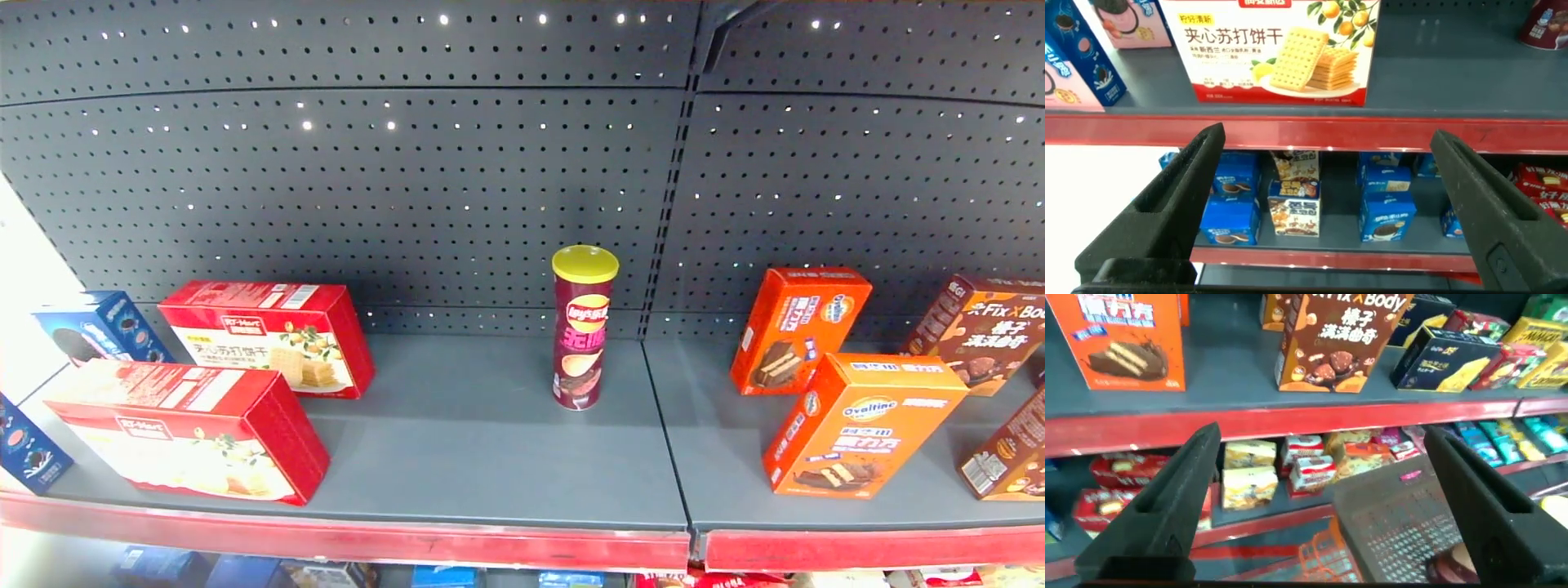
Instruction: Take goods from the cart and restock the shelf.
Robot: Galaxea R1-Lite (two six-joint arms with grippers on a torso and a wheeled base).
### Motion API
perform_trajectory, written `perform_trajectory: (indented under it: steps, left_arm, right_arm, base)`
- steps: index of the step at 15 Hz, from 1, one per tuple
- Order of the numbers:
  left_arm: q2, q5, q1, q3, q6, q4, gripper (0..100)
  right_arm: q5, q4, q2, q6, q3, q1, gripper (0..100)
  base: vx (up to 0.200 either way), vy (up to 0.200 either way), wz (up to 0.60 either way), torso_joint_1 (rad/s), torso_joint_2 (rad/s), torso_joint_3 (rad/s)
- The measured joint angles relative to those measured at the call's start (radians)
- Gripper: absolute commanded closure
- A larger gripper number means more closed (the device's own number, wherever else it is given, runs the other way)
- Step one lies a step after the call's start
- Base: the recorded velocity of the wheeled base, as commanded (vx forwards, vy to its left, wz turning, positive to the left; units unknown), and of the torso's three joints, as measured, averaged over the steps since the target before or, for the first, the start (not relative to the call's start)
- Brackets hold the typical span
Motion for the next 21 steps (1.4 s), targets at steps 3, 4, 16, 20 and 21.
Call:
perform_trajectory:
  steps: [3,4,16,20,21]
  left_arm:
    - [0.000,0.000,0.000,0.000,-0.001,0.000,0]
    - [0.000,0.000,0.000,0.000,0.000,0.000,0]
    - [0.000,0.000,0.000,0.001,0.000,0.000,0]
    - [0.000,-0.001,0.000,0.001,0.000,0.000,0]
    - [0.000,-0.001,0.000,0.001,0.001,0.000,0]
  right_arm:
    - [0.020,-0.009,-0.001,-0.007,0.000,0.000,0]
    - [0.023,-0.017,-0.001,-0.007,0.000,0.000,0]
    - [0.023,-0.021,-0.002,-0.009,-0.013,0.010,0]
    - [0.025,-0.020,-0.006,-0.009,-0.011,0.011,0]
    - [0.024,-0.019,-0.007,-0.008,-0.009,0.013,0]
  base:
    - [-0.067,0.000,0.00,-0.002,0.00,0.001]
    - [0.000,0.000,-0.60,-0.017,0.00,0.012]
    - [0.000,0.000,-0.50,0.004,0.00,0.002]
    - [0.000,0.000,-0.30,0.002,0.00,0.001]
    - [0.000,0.000,-0.60,-0.007,0.01,0.002]
